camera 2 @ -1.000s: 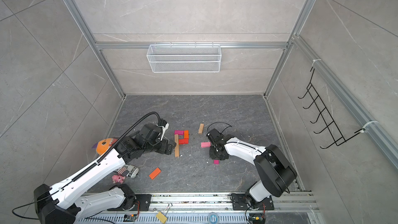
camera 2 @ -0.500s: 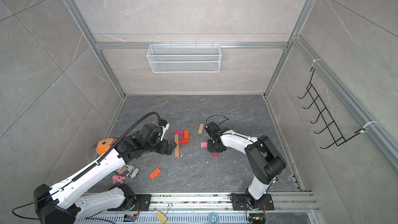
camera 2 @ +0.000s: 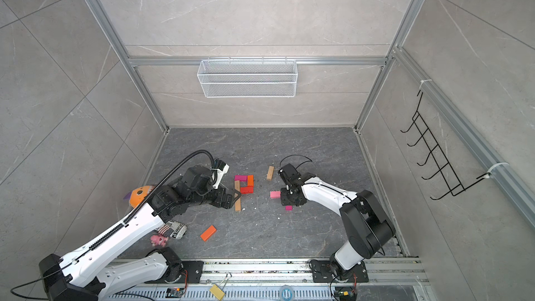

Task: Assemble the letter p with building blocks
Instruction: Assemble the building block at the center of the board.

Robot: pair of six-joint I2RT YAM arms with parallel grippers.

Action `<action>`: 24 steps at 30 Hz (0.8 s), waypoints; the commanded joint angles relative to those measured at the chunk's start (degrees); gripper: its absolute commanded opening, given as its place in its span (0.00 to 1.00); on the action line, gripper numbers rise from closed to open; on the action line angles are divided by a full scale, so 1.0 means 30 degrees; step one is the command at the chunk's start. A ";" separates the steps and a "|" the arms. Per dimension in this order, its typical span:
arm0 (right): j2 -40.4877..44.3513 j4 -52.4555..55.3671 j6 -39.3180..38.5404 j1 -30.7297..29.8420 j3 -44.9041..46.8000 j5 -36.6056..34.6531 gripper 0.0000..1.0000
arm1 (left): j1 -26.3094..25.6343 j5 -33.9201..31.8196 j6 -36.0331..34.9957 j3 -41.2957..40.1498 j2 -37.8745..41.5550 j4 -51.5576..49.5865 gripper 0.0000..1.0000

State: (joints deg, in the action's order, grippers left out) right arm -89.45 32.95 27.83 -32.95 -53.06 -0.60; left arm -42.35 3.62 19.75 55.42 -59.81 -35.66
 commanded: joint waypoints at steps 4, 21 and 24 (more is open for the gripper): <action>0.0631 0.0112 0.0448 0.0055 0.1405 0.0654 0.50 | 0.0087 0.1986 -0.0255 -0.0259 0.0594 0.1244 0.98; -0.0474 -0.1328 0.0961 0.0055 0.1982 0.1312 0.44 | 0.0068 0.2019 -0.0577 -0.4625 0.4132 0.6993 1.00; -0.0448 -0.1432 0.1063 0.0041 0.2007 0.1340 0.44 | 0.0053 0.2222 -0.0551 -0.4385 0.3714 0.6716 1.00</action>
State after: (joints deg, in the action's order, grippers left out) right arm -90.30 28.86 30.06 -32.91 -47.77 3.07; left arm -42.35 9.41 19.27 40.80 -48.21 -18.50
